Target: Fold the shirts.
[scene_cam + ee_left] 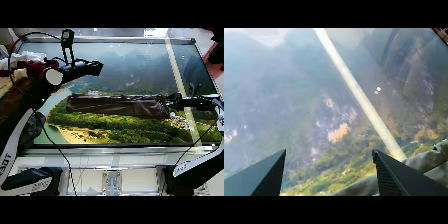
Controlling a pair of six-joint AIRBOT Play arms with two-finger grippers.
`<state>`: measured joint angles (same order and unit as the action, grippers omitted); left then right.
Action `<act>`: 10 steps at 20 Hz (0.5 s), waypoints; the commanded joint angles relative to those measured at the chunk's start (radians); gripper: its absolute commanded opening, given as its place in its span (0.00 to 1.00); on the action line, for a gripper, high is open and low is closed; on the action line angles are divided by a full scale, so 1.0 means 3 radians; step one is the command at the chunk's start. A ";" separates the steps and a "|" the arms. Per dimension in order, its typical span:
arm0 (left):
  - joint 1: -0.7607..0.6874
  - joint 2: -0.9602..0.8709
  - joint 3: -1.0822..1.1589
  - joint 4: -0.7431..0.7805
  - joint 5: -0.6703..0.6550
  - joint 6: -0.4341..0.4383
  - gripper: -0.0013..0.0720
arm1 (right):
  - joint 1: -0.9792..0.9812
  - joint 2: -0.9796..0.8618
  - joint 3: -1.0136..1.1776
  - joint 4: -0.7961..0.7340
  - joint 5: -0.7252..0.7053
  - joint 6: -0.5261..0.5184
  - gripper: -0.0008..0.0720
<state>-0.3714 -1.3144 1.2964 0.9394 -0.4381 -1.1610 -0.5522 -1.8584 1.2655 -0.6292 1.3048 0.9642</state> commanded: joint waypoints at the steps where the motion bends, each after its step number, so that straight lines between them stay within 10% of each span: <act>1: -0.0056 0.0003 0.0003 -0.0017 0.0097 0.0051 0.88 | 0.0209 -0.0202 -0.0001 0.0261 0.0181 -0.0192 0.93; 4: -0.0055 -0.0001 0.0000 0.0045 0.0036 0.0018 0.86 | 0.0446 -0.0205 0.0000 0.0286 0.0163 -0.0184 0.85; 6: -0.0055 -0.0064 0.0000 0.0112 -0.0104 0.0017 0.57 | 0.0528 -0.0203 0.0000 0.0303 0.0160 -0.0131 0.57; 8: -0.0056 -0.0245 -0.0001 0.0111 -0.0253 -0.0023 0.03 | 0.0543 -0.0200 0.0005 0.0373 0.0229 -0.0125 0.06; 10: -0.0056 -0.0542 0.0000 0.0084 -0.0323 -0.0440 0.03 | 0.0544 -0.0141 0.0005 0.0397 0.0294 -0.0013 0.06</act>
<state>-0.3878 -1.3972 1.2964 0.9634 -0.4900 -1.1885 -0.4034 -1.9125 1.2659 -0.5449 1.3579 0.9279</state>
